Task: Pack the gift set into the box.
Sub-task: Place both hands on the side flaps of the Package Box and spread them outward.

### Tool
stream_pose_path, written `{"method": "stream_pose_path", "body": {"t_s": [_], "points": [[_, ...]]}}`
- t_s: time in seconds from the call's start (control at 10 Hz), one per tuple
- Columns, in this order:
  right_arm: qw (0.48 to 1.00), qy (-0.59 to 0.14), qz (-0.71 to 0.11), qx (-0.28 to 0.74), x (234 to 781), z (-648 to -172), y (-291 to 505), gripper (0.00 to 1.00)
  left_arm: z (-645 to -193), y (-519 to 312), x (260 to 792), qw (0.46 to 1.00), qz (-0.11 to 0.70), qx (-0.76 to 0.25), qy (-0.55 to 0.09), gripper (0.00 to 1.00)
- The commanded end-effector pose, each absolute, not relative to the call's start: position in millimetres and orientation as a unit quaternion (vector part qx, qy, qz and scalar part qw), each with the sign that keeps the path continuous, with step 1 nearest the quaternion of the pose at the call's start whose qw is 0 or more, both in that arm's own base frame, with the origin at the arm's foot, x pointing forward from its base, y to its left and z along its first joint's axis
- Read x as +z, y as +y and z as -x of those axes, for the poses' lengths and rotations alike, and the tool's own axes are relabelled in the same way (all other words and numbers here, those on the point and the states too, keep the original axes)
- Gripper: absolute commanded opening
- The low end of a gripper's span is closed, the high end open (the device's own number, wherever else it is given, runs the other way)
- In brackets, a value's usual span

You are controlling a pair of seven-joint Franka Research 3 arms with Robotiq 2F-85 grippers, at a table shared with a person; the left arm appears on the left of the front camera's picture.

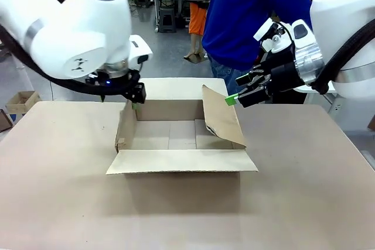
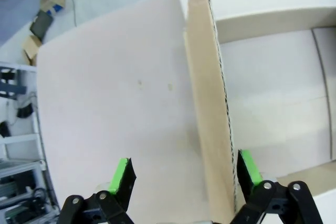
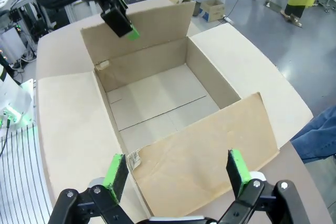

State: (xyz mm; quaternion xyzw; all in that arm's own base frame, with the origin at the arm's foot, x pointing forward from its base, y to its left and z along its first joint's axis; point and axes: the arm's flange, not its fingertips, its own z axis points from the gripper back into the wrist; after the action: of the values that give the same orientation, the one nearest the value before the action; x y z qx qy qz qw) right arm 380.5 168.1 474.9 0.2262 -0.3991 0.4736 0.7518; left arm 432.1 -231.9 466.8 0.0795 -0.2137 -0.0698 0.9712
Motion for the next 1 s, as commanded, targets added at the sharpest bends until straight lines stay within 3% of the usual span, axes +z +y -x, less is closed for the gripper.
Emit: {"method": "stream_pose_path", "body": {"t_s": [0.0,0.6,0.7,0.9], "points": [[0.755,-0.404,-0.237,0.46,478,-380,171,1.0,-433,-188,465,0.972,-0.02,-0.071,-0.224,1.0],[0.755,-0.404,-0.237,0.46,478,-380,171,1.0,-472,-86,415,0.961,0.203,-0.091,-0.165,1.0],[0.755,-0.404,-0.237,0.46,478,-380,171,1.0,-462,-118,431,0.973,0.103,-0.069,-0.194,1.0],[0.755,-0.404,-0.237,0.46,478,-380,171,1.0,-462,-118,431,0.973,0.103,-0.069,-0.194,1.0]]}}
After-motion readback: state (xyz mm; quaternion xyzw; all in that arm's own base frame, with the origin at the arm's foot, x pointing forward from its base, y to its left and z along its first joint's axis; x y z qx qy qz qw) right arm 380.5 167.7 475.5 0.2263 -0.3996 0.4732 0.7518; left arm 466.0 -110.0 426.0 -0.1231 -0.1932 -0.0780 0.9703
